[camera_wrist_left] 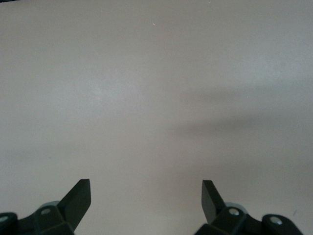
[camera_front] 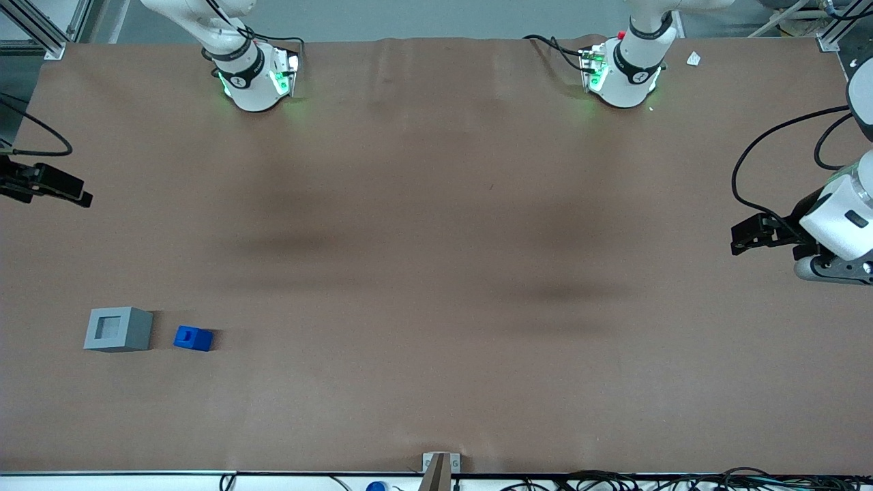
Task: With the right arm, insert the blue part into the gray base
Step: 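Move the right gripper out toward the blue block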
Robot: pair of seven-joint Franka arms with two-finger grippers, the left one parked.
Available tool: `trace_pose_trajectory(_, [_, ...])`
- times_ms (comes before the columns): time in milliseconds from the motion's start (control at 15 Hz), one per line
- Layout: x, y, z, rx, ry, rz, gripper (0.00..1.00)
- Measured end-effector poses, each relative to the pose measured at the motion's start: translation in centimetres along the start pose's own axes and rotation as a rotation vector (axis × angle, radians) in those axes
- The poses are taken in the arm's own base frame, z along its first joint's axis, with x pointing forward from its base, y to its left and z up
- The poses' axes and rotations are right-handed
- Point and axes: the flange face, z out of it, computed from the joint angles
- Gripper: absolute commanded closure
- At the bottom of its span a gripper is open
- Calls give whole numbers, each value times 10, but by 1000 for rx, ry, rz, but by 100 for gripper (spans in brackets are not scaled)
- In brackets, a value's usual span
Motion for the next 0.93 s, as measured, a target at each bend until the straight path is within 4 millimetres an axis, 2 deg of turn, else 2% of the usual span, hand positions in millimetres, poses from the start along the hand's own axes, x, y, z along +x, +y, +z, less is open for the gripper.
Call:
trace_pose_trajectory(333, [-2,-1,-5,-2,11,-2,0])
trace_pose_trajectory(467, [2,2,2,-9,7,3,0])
trace_pose_trajectory(533, [9,4,12,-10,3,5,0])
trace_pose_trajectory(667, [33,6,50,-10,-10,9,0])
trace_pose_trajectory(933, [91,13,147,-11,-13,15,0])
